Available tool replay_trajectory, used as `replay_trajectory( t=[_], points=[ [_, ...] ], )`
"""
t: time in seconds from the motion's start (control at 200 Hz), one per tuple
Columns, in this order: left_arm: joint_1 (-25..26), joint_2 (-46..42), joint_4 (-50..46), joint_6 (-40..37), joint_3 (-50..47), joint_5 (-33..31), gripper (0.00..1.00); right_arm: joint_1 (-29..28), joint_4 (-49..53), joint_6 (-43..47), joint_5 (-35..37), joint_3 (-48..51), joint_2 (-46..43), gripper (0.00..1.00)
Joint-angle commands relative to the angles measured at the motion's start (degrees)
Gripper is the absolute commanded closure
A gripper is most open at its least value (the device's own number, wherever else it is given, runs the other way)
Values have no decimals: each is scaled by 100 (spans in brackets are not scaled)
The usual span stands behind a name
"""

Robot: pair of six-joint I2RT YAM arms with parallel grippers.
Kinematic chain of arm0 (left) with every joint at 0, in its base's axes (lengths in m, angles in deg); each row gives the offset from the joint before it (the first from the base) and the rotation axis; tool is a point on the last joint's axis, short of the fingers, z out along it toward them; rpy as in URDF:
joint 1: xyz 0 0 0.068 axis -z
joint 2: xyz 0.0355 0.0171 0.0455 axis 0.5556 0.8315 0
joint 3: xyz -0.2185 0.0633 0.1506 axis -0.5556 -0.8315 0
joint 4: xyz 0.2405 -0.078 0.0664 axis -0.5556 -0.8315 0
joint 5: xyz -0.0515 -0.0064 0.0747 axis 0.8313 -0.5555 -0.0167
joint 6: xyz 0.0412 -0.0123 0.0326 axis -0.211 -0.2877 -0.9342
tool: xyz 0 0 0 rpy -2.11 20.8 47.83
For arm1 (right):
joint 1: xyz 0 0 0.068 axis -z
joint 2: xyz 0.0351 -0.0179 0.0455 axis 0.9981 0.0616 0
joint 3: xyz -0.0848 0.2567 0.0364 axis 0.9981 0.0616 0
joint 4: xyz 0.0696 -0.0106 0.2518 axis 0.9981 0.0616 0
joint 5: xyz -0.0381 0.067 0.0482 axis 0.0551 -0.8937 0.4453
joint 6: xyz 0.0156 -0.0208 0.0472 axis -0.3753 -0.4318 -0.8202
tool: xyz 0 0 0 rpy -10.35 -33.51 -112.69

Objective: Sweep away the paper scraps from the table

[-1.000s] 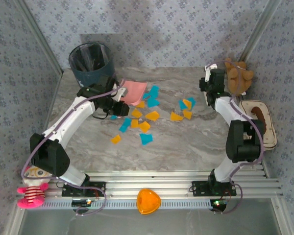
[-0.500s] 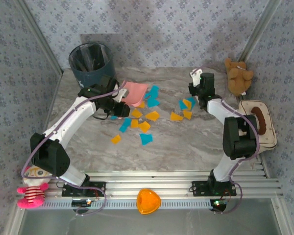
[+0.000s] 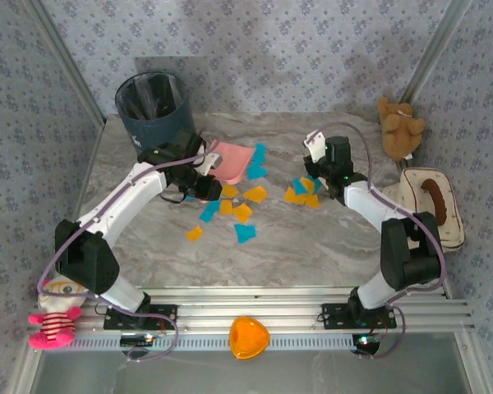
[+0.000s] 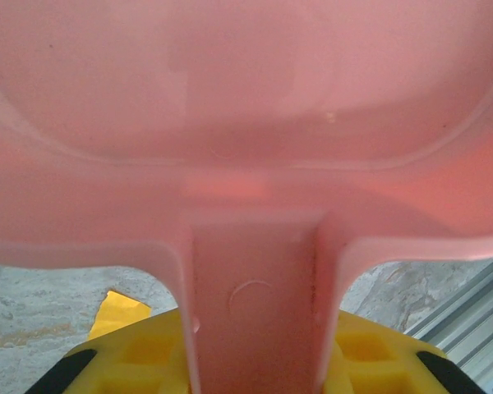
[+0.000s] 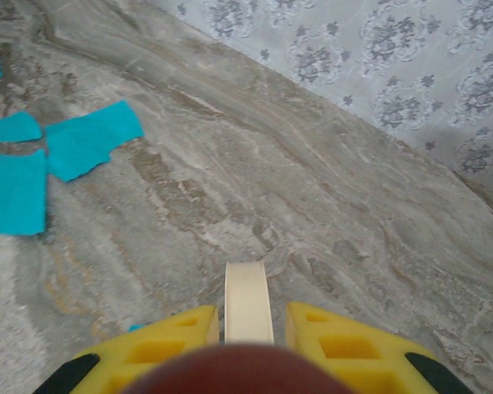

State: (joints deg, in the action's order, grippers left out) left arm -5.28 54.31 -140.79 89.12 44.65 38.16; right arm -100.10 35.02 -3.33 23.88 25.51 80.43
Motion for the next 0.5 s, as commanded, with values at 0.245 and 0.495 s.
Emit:
replay_trajectory(
  t=[0.245,0.495],
  points=[
    [449,619,-703,-628,491,-179,100,-26,45,-776,1329,88,-558,100],
    [853,1217,-1197,-1013,829,-565,100,26,181,-1328,1614,323,-856,100]
  ],
)
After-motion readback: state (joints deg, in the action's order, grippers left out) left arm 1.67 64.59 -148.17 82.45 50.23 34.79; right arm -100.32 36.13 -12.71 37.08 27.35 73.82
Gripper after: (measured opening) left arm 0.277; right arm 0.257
